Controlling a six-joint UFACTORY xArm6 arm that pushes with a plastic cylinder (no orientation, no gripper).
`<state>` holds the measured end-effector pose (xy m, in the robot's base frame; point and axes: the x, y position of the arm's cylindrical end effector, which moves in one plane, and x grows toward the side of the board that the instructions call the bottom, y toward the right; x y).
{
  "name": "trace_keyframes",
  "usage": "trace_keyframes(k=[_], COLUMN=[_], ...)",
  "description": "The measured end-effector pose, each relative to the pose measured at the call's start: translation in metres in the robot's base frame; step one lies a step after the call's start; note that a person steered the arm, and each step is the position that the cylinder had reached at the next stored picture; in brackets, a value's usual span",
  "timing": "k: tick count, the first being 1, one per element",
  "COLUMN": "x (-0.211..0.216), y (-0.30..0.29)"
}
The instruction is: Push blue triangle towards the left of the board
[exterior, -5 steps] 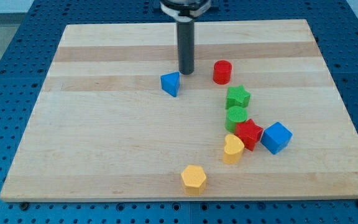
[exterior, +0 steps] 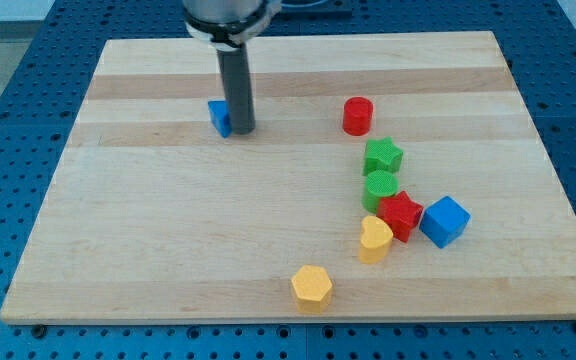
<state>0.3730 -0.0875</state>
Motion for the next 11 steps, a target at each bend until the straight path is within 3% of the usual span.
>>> trace_keyframes(k=[1, 3, 4, 5, 7, 9, 10, 11], x=[0.013, 0.13, 0.141, 0.122, -0.01, -0.088, -0.067, 0.005], y=[-0.004, -0.003, 0.015, 0.018, 0.058, 0.191, 0.309, 0.418])
